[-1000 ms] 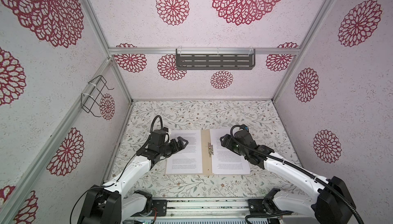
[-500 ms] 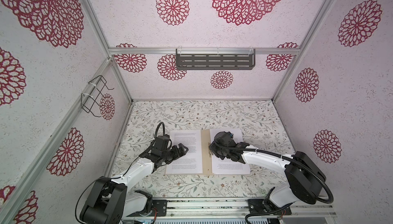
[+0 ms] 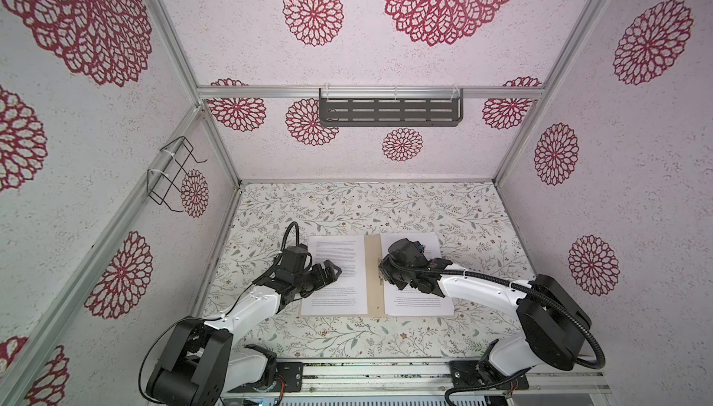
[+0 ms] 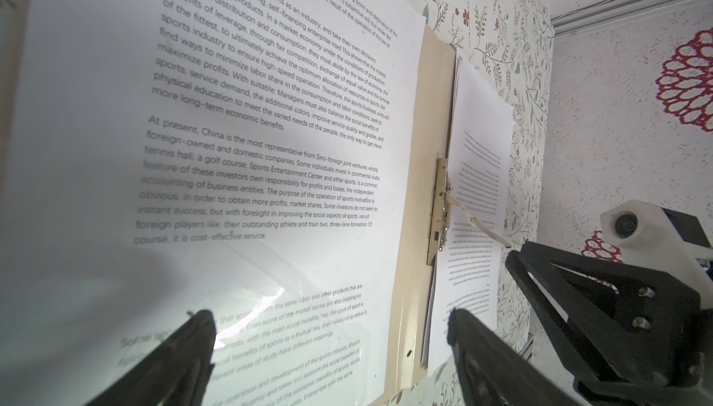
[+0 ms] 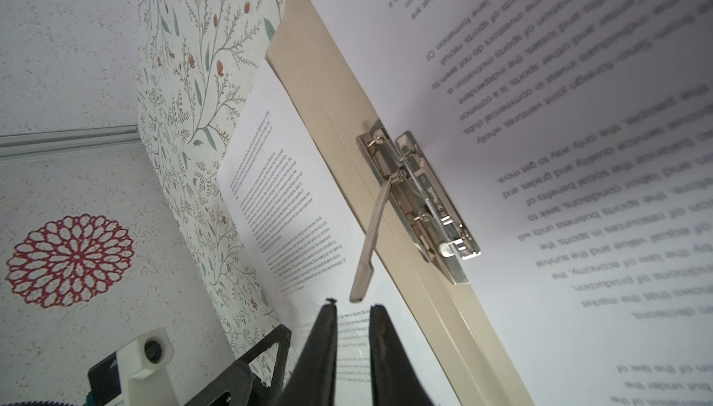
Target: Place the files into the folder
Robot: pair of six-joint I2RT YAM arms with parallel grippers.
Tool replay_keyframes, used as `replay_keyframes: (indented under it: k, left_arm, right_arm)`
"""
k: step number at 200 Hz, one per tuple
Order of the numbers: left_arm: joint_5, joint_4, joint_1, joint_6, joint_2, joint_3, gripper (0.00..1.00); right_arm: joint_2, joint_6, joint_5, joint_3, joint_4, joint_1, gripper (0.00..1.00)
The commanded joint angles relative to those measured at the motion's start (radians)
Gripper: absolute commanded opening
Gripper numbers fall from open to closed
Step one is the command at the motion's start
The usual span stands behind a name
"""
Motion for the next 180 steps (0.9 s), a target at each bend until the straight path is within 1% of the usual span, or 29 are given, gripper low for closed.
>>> replay_keyframes:
  k: [1, 180]
  left_arm:
    - [-0.011, 0.024, -0.008, -0.008, 0.007, 0.002, 0.97]
    - [-0.011, 0.014, -0.008, -0.005, -0.001, 0.005, 0.97]
  right_arm:
    - [-0.018, 0.043, 0.024, 0.007, -0.028, -0.004, 0.19]
    - [0.029, 0.047, -0.009, 0.006, 0.018, -0.033, 0.18]
